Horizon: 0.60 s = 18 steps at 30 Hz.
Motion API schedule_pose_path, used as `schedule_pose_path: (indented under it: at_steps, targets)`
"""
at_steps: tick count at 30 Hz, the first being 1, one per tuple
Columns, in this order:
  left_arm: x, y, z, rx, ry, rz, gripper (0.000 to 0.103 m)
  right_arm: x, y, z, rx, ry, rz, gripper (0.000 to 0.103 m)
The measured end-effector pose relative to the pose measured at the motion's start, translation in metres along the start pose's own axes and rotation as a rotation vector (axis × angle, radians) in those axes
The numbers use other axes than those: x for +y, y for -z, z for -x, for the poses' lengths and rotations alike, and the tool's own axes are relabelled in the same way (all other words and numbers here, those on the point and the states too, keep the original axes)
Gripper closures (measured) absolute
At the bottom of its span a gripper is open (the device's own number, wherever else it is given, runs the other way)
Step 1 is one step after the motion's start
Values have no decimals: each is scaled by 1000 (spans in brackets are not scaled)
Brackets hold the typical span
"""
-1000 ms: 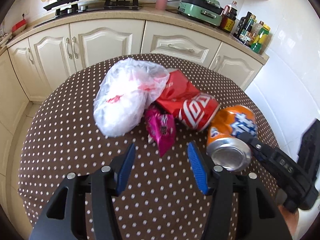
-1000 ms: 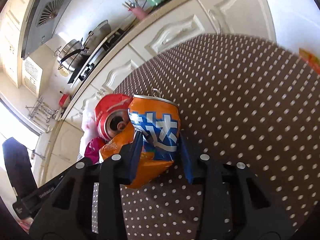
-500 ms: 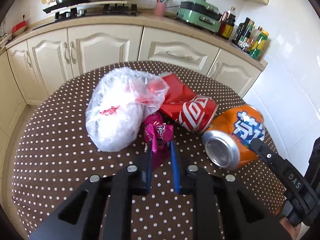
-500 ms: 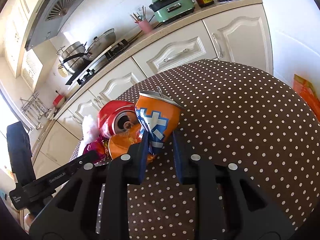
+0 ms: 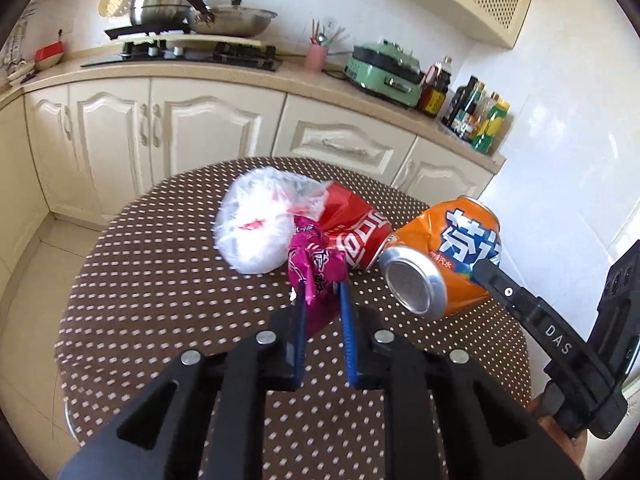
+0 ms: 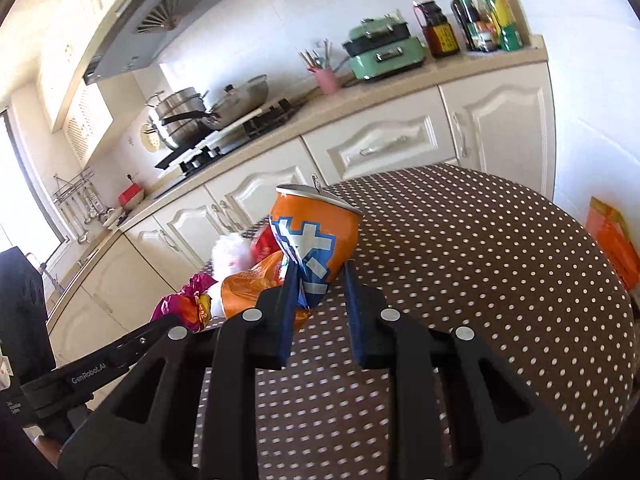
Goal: Collect trash
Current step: 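Lift the Fanta can with the right tool while the left tool lifts the pink wrapper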
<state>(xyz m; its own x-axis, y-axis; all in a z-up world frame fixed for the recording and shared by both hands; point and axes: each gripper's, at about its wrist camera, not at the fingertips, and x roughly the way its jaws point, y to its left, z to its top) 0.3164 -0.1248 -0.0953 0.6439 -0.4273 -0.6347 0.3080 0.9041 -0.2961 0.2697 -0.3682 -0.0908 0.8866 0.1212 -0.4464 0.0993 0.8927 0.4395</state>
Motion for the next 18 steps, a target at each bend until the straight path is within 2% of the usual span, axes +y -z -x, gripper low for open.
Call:
schedule_pose_path:
  at_steps: [7, 14, 18]
  targets:
    - [44, 12, 55, -77, -61, 64, 89, 50, 12, 10, -2, -60, 53, 81]
    - [117, 30, 118, -144, -180, 182, 89, 137, 43, -3, 53, -181, 140, 81]
    - [166, 44, 152, -161, -249, 245, 89, 195, 73, -18, 110, -260, 200, 81]
